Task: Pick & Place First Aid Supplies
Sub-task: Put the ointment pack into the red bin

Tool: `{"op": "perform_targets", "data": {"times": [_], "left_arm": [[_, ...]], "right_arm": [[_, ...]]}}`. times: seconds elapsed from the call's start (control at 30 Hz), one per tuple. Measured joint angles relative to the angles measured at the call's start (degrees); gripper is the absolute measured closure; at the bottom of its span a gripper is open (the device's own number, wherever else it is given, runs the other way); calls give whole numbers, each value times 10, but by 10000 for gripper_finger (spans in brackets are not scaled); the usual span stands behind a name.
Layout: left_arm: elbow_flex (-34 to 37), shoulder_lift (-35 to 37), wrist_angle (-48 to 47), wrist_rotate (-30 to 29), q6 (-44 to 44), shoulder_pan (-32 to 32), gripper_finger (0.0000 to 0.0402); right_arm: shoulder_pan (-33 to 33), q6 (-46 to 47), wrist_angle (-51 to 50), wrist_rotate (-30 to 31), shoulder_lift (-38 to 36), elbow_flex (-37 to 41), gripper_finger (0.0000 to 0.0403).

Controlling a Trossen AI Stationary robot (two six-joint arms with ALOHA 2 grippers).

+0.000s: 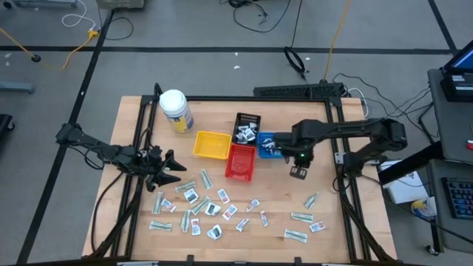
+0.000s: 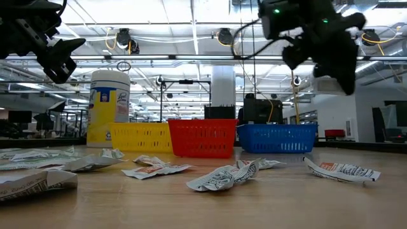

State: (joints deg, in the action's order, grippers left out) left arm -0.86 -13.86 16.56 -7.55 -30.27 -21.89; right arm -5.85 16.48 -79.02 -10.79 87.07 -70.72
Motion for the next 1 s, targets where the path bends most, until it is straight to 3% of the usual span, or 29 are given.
{"op": "perform_targets", "data": {"times": [0.43,0.7,1.0], "left_arm": [[0,0,0,0,0,0,144],[0,0,0,0,0,0,144],[0,0,0,0,0,0,144]], "right_arm": [[4,-25,-6,0,218,-282,403],[2,-37,-16,0,311,-435,403],[3,-22,61,6,353,-469,403]]}}
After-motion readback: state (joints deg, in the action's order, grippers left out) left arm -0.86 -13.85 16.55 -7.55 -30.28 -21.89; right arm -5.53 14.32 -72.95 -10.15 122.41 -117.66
